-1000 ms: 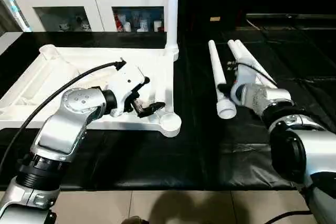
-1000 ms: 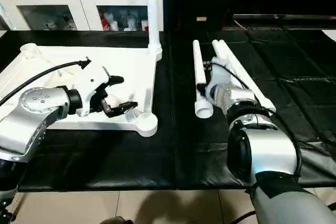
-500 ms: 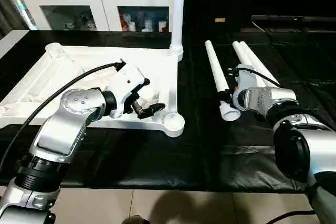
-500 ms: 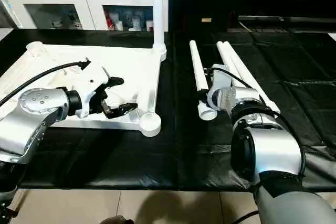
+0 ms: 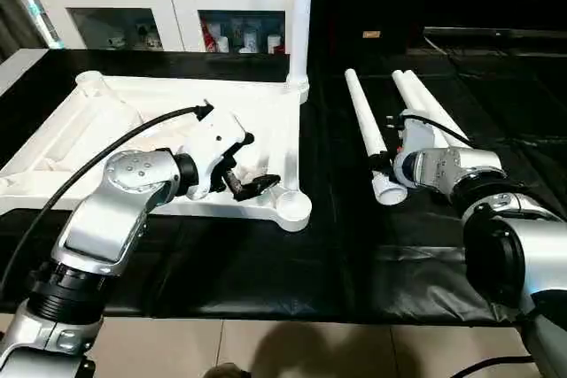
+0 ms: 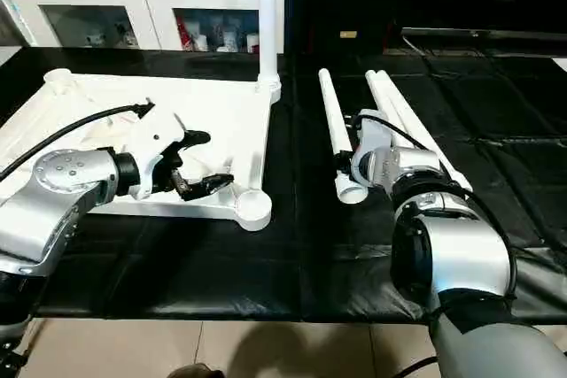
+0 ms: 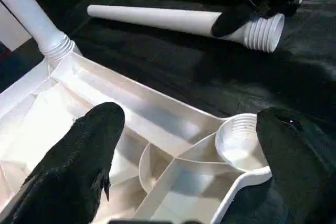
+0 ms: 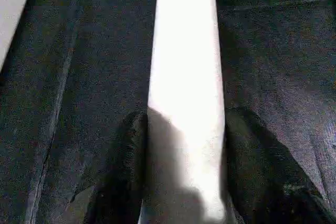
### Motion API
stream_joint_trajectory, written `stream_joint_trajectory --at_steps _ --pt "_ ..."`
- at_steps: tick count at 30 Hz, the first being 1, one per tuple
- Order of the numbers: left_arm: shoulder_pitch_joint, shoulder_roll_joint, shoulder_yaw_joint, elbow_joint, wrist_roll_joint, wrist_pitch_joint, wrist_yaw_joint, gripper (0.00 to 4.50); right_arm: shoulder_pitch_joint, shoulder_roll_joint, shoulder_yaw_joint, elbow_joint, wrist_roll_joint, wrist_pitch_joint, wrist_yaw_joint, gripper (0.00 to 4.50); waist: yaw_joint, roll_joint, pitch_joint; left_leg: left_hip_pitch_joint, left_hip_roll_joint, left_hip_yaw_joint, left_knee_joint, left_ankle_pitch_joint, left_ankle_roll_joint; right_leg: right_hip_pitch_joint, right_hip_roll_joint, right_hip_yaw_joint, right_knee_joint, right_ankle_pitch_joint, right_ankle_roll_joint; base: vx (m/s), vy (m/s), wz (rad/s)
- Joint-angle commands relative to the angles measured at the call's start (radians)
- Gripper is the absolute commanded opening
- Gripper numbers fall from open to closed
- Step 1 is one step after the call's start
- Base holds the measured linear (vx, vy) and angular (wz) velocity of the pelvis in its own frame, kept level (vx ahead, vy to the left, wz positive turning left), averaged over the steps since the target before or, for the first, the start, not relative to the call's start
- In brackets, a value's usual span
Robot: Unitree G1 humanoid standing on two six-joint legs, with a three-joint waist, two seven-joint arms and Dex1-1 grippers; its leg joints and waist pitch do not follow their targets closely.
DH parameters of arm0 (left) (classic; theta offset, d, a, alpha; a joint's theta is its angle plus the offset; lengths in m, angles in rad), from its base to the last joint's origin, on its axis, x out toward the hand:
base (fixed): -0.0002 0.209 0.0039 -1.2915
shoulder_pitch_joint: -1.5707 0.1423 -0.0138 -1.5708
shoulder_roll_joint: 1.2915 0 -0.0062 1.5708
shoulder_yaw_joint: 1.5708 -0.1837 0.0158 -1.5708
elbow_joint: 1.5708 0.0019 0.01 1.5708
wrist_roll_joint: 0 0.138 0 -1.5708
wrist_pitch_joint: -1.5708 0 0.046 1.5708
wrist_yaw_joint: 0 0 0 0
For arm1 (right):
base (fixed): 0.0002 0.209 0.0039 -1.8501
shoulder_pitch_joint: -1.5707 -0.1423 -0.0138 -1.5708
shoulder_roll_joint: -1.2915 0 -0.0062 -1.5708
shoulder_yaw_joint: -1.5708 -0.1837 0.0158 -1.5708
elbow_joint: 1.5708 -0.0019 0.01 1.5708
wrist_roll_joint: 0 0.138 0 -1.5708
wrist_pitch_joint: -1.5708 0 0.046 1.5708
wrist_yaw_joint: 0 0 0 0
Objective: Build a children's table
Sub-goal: Pick table leg
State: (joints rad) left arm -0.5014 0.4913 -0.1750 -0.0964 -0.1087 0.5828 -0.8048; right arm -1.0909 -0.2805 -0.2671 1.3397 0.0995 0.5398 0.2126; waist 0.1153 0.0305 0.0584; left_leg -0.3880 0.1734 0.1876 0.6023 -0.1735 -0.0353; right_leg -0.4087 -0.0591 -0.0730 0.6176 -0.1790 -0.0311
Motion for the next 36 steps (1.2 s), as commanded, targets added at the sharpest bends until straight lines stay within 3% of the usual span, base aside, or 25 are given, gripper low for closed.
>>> stream_joint_trajectory --at_steps 1,3,5,6,7,9,10,11,13,15,18,19,22,24,25,26,28,36 --pt "0.007 -0.010 0.003 -0.002 -0.013 0.000 0.013 4.50 0.018 -0.018 -0.026 -0.009 0.027 -0.017 -0.023 1.88 0.000 -0.008 -0.076 0.019 0.053 -0.020 -0.057 -0.157 -0.005 0.049 -0.088 0.050 -0.061 -0.205 -0.195 0.000 0.000 0.00" --pt "0.008 -0.024 0.011 0.003 -0.021 0.002 0.022 4.50 0.021 -0.025 -0.040 -0.027 0.042 -0.073 -0.010 1.88 0.000 -0.010 -0.076 0.020 0.053 -0.020 -0.057 -0.162 -0.007 0.048 -0.087 0.050 -0.062 -0.199 -0.194 0.000 0.000 0.00" --pt "0.003 -0.045 0.025 0.017 -0.033 0.005 0.036 4.50 0.030 -0.028 -0.054 -0.062 0.060 -0.161 0.035 1.88 -0.002 0.006 -0.078 0.019 0.052 -0.022 -0.055 -0.169 -0.010 0.050 -0.088 0.050 -0.061 -0.170 -0.198 0.000 0.000 0.00" --pt "0.000 -0.054 0.029 0.024 -0.037 0.005 0.041 4.50 0.034 -0.029 -0.053 -0.076 0.063 -0.177 0.055 1.88 -0.003 0.009 -0.079 0.017 0.051 -0.020 -0.054 -0.172 -0.007 0.051 -0.087 0.049 -0.061 -0.159 -0.200 0.000 0.000 0.00" --pt "-0.005 -0.065 0.032 0.031 -0.041 0.003 0.047 4.50 0.040 -0.029 -0.055 -0.093 0.068 -0.188 0.071 1.88 -0.005 0.000 -0.081 0.016 0.050 -0.021 -0.054 -0.158 0.002 0.056 -0.085 0.048 -0.058 -0.137 -0.207 0.000 0.000 0.00" --pt "-0.013 -0.082 0.034 0.041 -0.046 0.001 0.055 4.50 0.048 -0.029 -0.062 -0.117 0.077 -0.193 0.093 1.88 -0.004 0.010 -0.079 0.014 0.049 -0.021 -0.052 -0.147 0.017 0.055 -0.083 0.047 -0.057 -0.122 -0.220 0.000 0.000 0.00" --pt "-0.017 -0.090 0.035 0.046 -0.049 0.000 0.058 4.50 0.052 -0.028 -0.066 -0.129 0.082 -0.194 0.102 1.88 -0.005 0.008 -0.080 0.015 0.050 -0.021 -0.052 -0.149 0.020 0.055 -0.082 0.046 -0.059 -0.123 -0.221 0.000 0.000 0.00" --pt "-0.042 -0.132 0.049 0.072 -0.072 0.001 0.076 4.50 0.081 -0.022 -0.080 -0.199 0.118 -0.177 0.146 1.87 -0.007 0.020 -0.080 0.014 0.049 -0.021 -0.050 -0.147 0.027 0.055 -0.080 0.046 -0.059 -0.113 -0.226 0.000 0.000 0.00" --pt "-0.066 -0.169 0.069 0.097 -0.098 0.010 0.092 4.50 0.108 -0.011 -0.097 -0.266 0.158 -0.164 0.187 1.87 -0.004 0.014 -0.083 0.016 0.049 -0.021 -0.049 -0.141 0.037 0.059 -0.080 0.045 -0.059 -0.096 -0.230 0.000 0.000 0.00" --pt "-0.091 -0.205 0.096 0.115 -0.127 0.039 0.114 4.50 0.159 0.010 -0.115 -0.389 0.217 -0.140 0.245 1.87 0.000 0.023 -0.084 0.017 0.050 -0.022 -0.046 -0.141 0.046 0.060 -0.080 0.046 -0.059 -0.080 -0.229 0.000 0.000 0.00" --pt "-0.127 -0.253 0.141 0.139 -0.168 0.077 0.150 4.50 0.246 0.048 -0.119 -0.586 0.312 -0.099 0.343 1.87 0.001 0.016 -0.086 0.014 0.051 -0.024 -0.046 -0.121 0.072 0.065 -0.082 0.043 -0.059 -0.069 -0.228 0.000 0.000 0.00" --pt "-0.150 -0.283 0.174 0.152 -0.199 0.099 0.176 4.50 0.300 0.072 -0.122 -0.705 0.386 -0.058 0.392 1.87 0.002 0.020 -0.083 0.012 0.047 -0.021 -0.046 -0.109 0.083 0.064 -0.077 0.044 -0.062 -0.074 -0.225 0.000 0.000 0.00" --pt "-0.216 -0.369 0.276 0.205 -0.288 0.149 0.261 4.50 0.425 0.105 -0.092 -0.955 0.527 0.040 0.506 1.86 0.008 0.015 -0.084 0.013 0.050 -0.022 -0.047 -0.115 0.099 0.064 -0.079 0.041 -0.072 -0.111 -0.209 0.000 0.000 0.00" --pt "-0.251 -0.409 0.333 0.233 -0.350 0.164 0.293 4.50 0.476 0.104 -0.051 -1.035 0.533 0.038 0.546 1.86 0.012 0.013 -0.084 0.012 0.051 -0.027 -0.049 -0.119 0.089 0.062 -0.083 0.039 -0.076 -0.165 -0.197 0.000 0.000 0.00" --pt "-0.266 -0.428 0.363 0.240 -0.385 0.176 0.308 4.50 0.495 0.106 -0.043 -1.069 0.544 0.047 0.558 1.86 0.010 0.011 -0.082 0.010 0.046 -0.022 -0.048 -0.120 0.086 0.063 -0.081 0.039 -0.081 -0.181 -0.191 0.000 0.000 0.00" --pt "-0.273 -0.436 0.378 0.242 -0.403 0.183 0.315 4.50 0.504 0.110 -0.043 -1.088 0.556 0.054 0.565 1.86 0.011 0.011 -0.082 0.012 0.049 -0.028 -0.050 -0.126 0.079 0.062 -0.087 0.040 -0.082 -0.207 -0.186 0.000 0.000 0.00" --pt "-0.290 -0.458 0.410 0.238 -0.445 0.206 0.329 4.50 0.531 0.121 -0.042 -1.150 0.602 0.084 0.587 1.86 0.011 0.002 -0.081 0.014 0.046 -0.025 -0.050 -0.129 0.076 0.060 -0.088 0.042 -0.087 -0.244 -0.175 0.000 0.000 0.00" --pt "-0.326 -0.504 0.440 0.206 -0.516 0.268 0.369 4.50 0.590 0.136 0.016 -1.280 0.657 0.145 0.613 1.86 0.020 0.005 -0.080 0.013 0.049 -0.029 -0.054 -0.105 0.073 0.056 -0.086 0.041 -0.092 -0.271 -0.135 0.000 0.000 0.00"
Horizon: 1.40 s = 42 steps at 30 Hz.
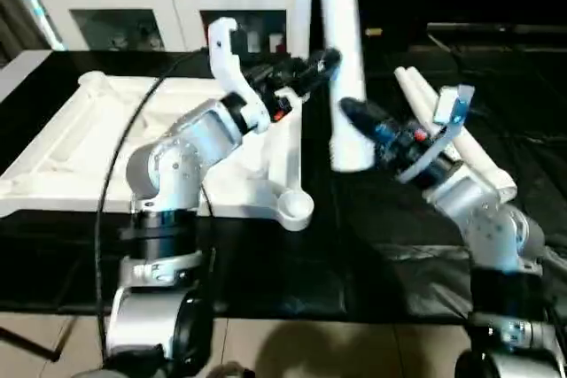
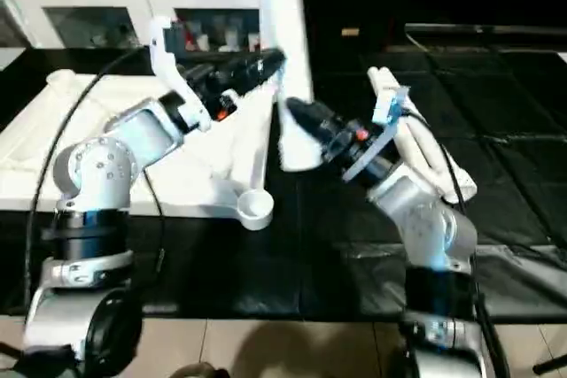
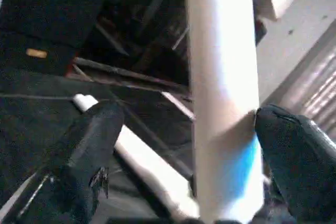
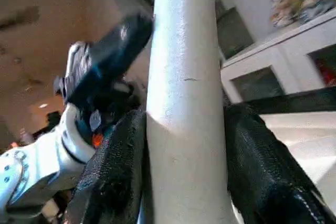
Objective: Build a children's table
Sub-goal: Pick table leg
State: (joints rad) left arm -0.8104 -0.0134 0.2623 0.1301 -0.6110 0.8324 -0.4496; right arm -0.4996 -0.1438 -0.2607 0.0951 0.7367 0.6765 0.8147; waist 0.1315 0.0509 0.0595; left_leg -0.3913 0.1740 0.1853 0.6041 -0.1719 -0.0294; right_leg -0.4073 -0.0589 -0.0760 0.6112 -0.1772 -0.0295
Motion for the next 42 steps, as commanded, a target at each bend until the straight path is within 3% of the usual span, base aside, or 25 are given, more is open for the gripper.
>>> stream_joint_trajectory --at_steps 1,9,13,18,21,22,28,33,34,42 --pt "-0.018 -0.002 0.004 -0.025 -0.029 0.031 0.021 4.50 0.000 -0.002 0.018 -0.037 0.018 0.008 0.013 1.86 0.004 -0.015 -0.080 0.016 0.048 -0.027 -0.057 -0.111 0.064 0.053 -0.087 0.045 -0.087 -0.276 -0.132 0.000 0.000 0.00" --pt "-0.027 -0.018 0.021 -0.039 -0.079 0.071 0.057 4.50 0.012 -0.021 0.058 -0.066 -0.008 0.005 -0.004 1.86 0.015 -0.016 -0.080 0.016 0.049 -0.027 -0.057 -0.101 0.054 0.055 -0.087 0.046 -0.086 -0.262 -0.120 0.000 0.000 0.00" --pt "-0.035 -0.015 0.011 -0.016 -0.041 0.075 0.131 4.34 0.004 -0.027 0.144 -0.064 -0.168 -0.111 -0.081 1.86 0.011 -0.016 -0.079 0.014 0.048 -0.028 -0.058 -0.106 0.035 0.053 -0.088 0.047 -0.086 -0.266 -0.106 0.000 0.000 0.00" --pt "-0.048 -0.024 0.017 0.012 -0.011 0.070 0.202 3.89 -0.018 -0.001 0.197 -0.051 -0.295 -0.209 -0.189 1.86 0.007 -0.015 -0.079 0.015 0.047 -0.029 -0.059 -0.111 0.032 0.053 -0.086 0.047 -0.087 -0.266 -0.102 0.000 0.000 0.00" --pt "-0.059 -0.034 0.039 0.030 -0.008 0.048 0.249 3.75 -0.021 -0.007 0.269 -0.045 -0.410 -0.287 -0.248 1.86 0.005 -0.013 -0.080 0.015 0.046 -0.028 -0.058 -0.109 0.025 0.054 -0.086 0.048 -0.083 -0.229 -0.110 0.000 0.000 0.00" --pt "-0.066 -0.045 0.058 0.044 -0.009 0.028 0.280 3.74 -0.014 -0.018 0.327 -0.050 -0.485 -0.349 -0.256 1.86 0.005 -0.014 -0.080 0.014 0.047 -0.028 -0.057 -0.112 0.023 0.053 -0.085 0.049 -0.082 -0.223 -0.112 0.000 0.000 0.00" --pt "-0.062 -0.057 0.048 0.048 0.002 -0.001 0.300 3.29 -0.019 -0.005 0.380 -0.042 -0.565 -0.407 -0.301 1.86 0.003 -0.013 -0.079 0.016 0.049 -0.029 -0.058 -0.121 0.043 0.054 -0.085 0.050 -0.081 -0.216 -0.118 0.000 0.000 0.00" --pt "-0.071 -0.065 0.055 0.051 0.002 -0.019 0.331 2.90 -0.024 -0.001 0.389 -0.022 -0.591 -0.434 -0.326 1.86 0.003 -0.015 -0.079 0.014 0.048 -0.028 -0.057 -0.122 0.049 0.055 -0.085 0.050 -0.080 -0.210 -0.123 0.000 0.000 0.00" --pt "-0.080 -0.072 0.069 0.059 -0.006 -0.030 0.350 2.68 -0.027 -0.002 0.391 -0.012 -0.604 -0.452 -0.334 1.86 0.002 -0.022 -0.079 0.014 0.047 -0.027 -0.057 -0.122 0.053 0.056 -0.085 0.050 -0.081 -0.219 -0.120 0.000 0.000 0.00" --pt "-0.077 -0.083 0.083 0.065 -0.019 -0.050 0.370 2.12 -0.033 0.000 0.403 0.005 -0.628 -0.478 -0.344 1.86 0.000 -0.021 -0.079 0.014 0.048 -0.028 -0.055 -0.108 0.066 0.055 -0.084 0.050 -0.078 -0.203 -0.124 0.000 0.000 0.00"
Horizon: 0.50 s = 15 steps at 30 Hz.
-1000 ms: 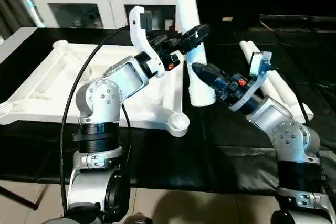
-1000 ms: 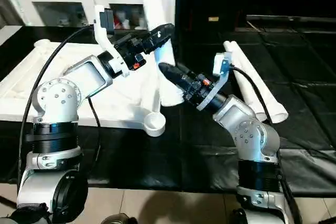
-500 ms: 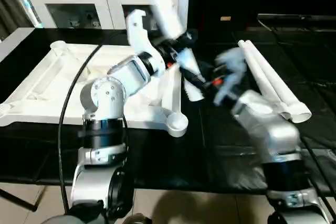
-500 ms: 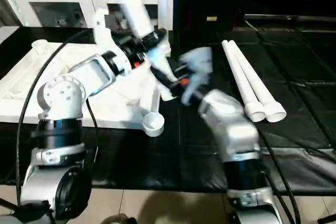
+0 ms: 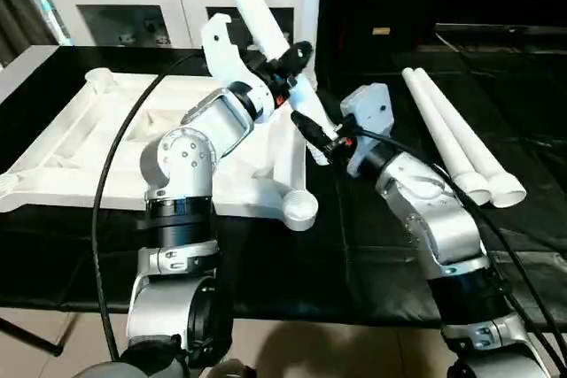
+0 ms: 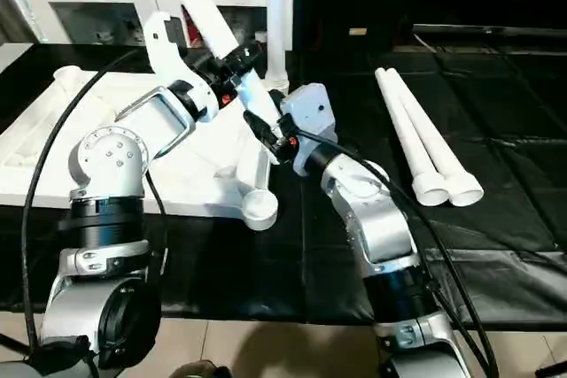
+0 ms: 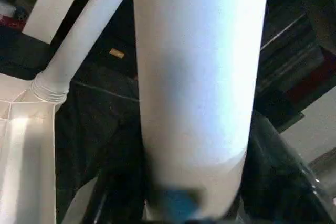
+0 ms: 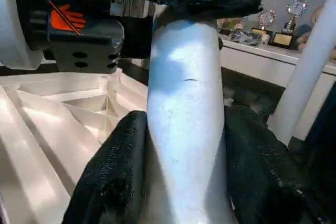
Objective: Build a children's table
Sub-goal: Pick table leg
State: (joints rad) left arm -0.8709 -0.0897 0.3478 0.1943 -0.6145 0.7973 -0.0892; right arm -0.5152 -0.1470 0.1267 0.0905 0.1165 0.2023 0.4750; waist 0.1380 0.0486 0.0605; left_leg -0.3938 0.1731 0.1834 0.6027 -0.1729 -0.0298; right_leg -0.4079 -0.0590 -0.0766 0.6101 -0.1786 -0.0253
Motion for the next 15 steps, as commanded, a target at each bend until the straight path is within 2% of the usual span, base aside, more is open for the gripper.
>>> stream_joint_trajectory --at_steps 1,2,6,12,13,15 --pt "-0.016 -0.007 -0.002 0.002 -0.017 -0.017 0.012 2.05 -0.017 0.004 0.016 0.010 -0.009 -0.005 -0.005 1.86 -0.006 -0.018 -0.080 0.017 0.049 -0.026 -0.054 -0.109 0.066 0.055 -0.084 0.051 -0.077 -0.203 -0.129 0.000 0.000 0.00" --pt "-0.017 -0.008 -0.001 0.005 -0.018 -0.020 0.015 1.96 -0.017 0.003 0.015 0.012 -0.009 -0.007 -0.005 1.86 -0.007 -0.014 -0.080 0.017 0.048 -0.026 -0.054 -0.114 0.066 0.055 -0.084 0.051 -0.078 -0.207 -0.130 0.000 0.000 0.00" --pt "-0.023 -0.009 0.005 0.018 -0.015 -0.033 0.026 1.91 -0.017 0.003 0.016 0.022 -0.015 -0.018 -0.006 1.86 -0.008 -0.018 -0.080 0.018 0.047 -0.026 -0.054 -0.120 0.064 0.055 -0.083 0.050 -0.081 -0.219 -0.123 0.000 0.000 0.00" --pt "-0.026 -0.007 0.020 0.024 -0.013 -0.043 0.045 1.90 -0.015 0.003 0.020 0.025 -0.020 -0.021 0.003 1.86 -0.008 -0.017 -0.082 0.016 0.048 -0.026 -0.052 -0.106 0.069 0.056 -0.083 0.050 -0.075 -0.183 -0.136 0.000 0.000 0.00" --pt "-0.026 -0.007 0.019 0.025 -0.012 -0.045 0.046 1.90 -0.015 0.002 0.021 0.026 -0.021 -0.022 0.004 1.86 -0.008 -0.021 -0.082 0.017 0.049 -0.025 -0.053 -0.105 0.072 0.056 -0.083 0.050 -0.075 -0.178 -0.138 0.000 0.000 0.00" --pt "-0.026 -0.005 0.016 0.026 -0.008 -0.051 0.049 1.90 -0.016 0.000 0.023 0.028 -0.020 -0.022 0.010 1.86 -0.008 -0.019 -0.080 0.016 0.048 -0.025 -0.052 -0.105 0.075 0.056 -0.083 0.050 -0.075 -0.185 -0.140 0.000 0.000 0.00"
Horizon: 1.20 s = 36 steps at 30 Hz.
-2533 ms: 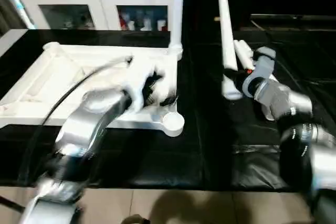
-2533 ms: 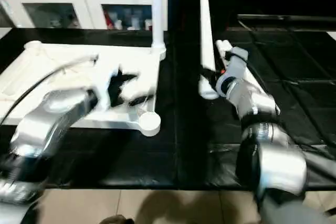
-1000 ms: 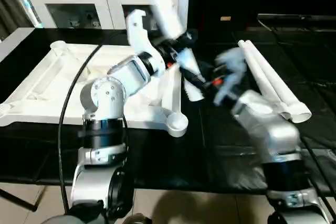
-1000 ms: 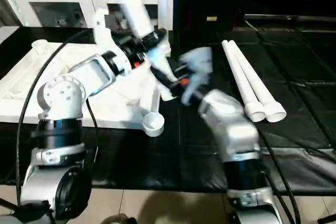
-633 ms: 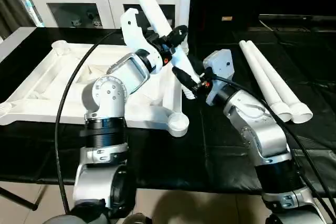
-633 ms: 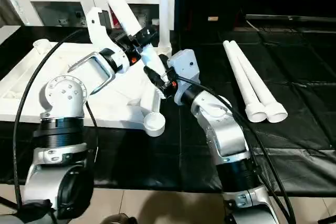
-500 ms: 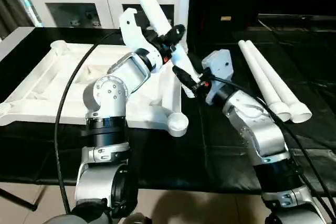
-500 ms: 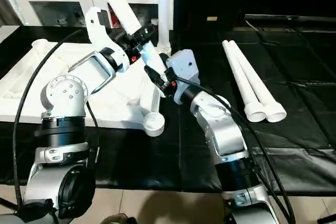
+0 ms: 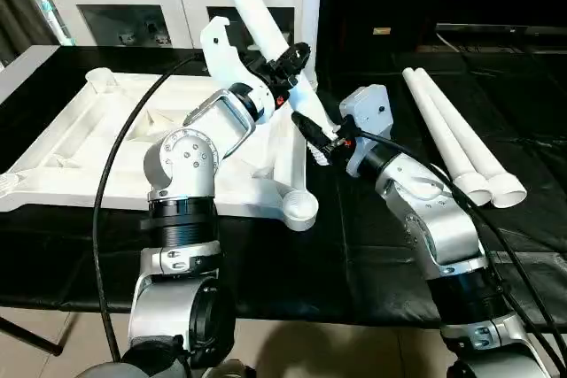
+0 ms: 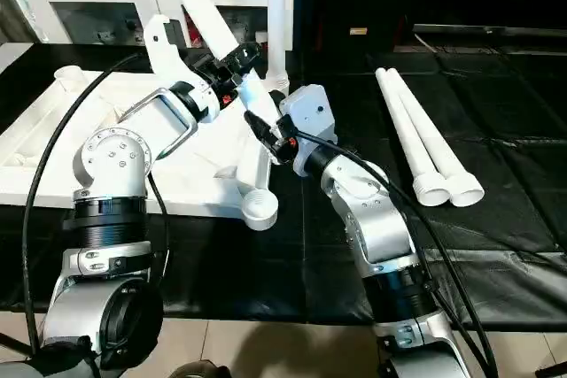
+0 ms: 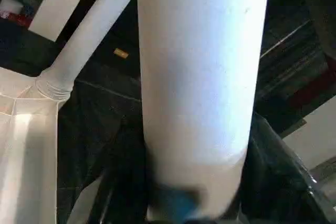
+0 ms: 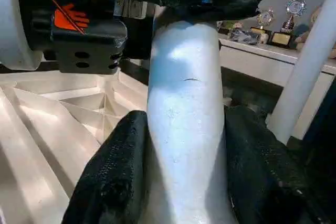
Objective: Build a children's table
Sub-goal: Pick table leg
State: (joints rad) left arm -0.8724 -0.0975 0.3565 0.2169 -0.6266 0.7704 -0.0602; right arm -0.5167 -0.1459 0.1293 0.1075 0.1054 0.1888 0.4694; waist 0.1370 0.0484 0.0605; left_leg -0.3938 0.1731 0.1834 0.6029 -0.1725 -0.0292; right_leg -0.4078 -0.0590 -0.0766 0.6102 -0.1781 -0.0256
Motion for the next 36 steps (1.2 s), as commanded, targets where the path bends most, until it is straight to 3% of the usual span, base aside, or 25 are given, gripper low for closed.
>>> stream_joint_trajectory --at_steps 1,2,16,21,23,24,28,36 --pt "-0.024 0.004 0.005 0.005 0.005 -0.029 0.021 1.90 -0.016 -0.001 0.021 0.013 -0.006 -0.008 0.019 1.86 -0.007 -0.018 -0.081 0.017 0.047 -0.025 -0.052 -0.110 0.073 0.057 -0.084 0.050 -0.077 -0.197 -0.137 0.000 0.000 0.00" --pt "-0.024 0.005 0.005 0.005 0.005 -0.030 0.021 1.90 -0.016 -0.001 0.020 0.014 -0.003 -0.006 0.021 2.42 -0.007 -0.020 -0.080 0.017 0.047 -0.025 -0.053 -0.115 0.072 0.057 -0.084 0.050 -0.078 -0.208 -0.135 0.000 0.000 0.00" --pt "-0.027 0.044 -0.022 0.028 0.049 -0.078 0.019 1.89 -0.021 0.003 0.010 0.035 0.004 -0.003 0.029 3.58 -0.009 -0.022 -0.081 0.017 0.048 -0.025 -0.053 -0.105 0.070 0.056 -0.083 0.051 -0.076 -0.200 -0.125 0.000 0.000 0.00" --pt "-0.039 0.112 -0.065 0.070 0.113 -0.125 -0.026 1.89 -0.001 -0.012 0.025 -0.010 0.049 0.042 0.104 4.06 -0.007 -0.020 -0.083 0.018 0.049 -0.027 -0.053 -0.097 0.076 0.056 -0.084 0.051 -0.073 -0.181 -0.120 0.000 0.000 0.00" --pt "-0.042 0.134 -0.081 0.083 0.128 -0.135 -0.049 1.89 0.000 -0.018 0.015 -0.024 0.070 0.061 0.117 4.13 -0.006 -0.017 -0.084 0.019 0.051 -0.028 -0.053 -0.096 0.076 0.056 -0.084 0.052 -0.070 -0.170 -0.125 0.000 0.000 0.00" --pt "-0.042 0.141 -0.086 0.087 0.131 -0.136 -0.058 1.89 -0.001 -0.021 0.012 -0.027 0.075 0.067 0.121 4.18 -0.005 -0.010 -0.083 0.020 0.052 -0.029 -0.054 -0.098 0.074 0.055 -0.085 0.052 -0.070 -0.169 -0.129 0.000 0.000 0.00" --pt "-0.048 0.223 -0.151 0.110 0.142 -0.119 -0.205 1.89 -0.005 -0.086 -0.056 -0.050 0.156 0.155 0.187 4.49 0.001 -0.013 -0.083 0.023 0.052 -0.028 -0.054 -0.103 0.064 0.055 -0.085 0.053 -0.069 -0.170 -0.135 0.000 0.000 0.00" --pt "-0.058 0.290 -0.202 0.125 0.129 -0.092 -0.363 1.89 -0.019 -0.163 -0.106 -0.046 0.235 0.269 0.252 4.50 0.002 -0.018 -0.083 0.018 0.049 -0.025 -0.051 -0.087 0.066 0.059 -0.089 0.053 -0.066 -0.157 -0.161 0.000 0.000 0.00"
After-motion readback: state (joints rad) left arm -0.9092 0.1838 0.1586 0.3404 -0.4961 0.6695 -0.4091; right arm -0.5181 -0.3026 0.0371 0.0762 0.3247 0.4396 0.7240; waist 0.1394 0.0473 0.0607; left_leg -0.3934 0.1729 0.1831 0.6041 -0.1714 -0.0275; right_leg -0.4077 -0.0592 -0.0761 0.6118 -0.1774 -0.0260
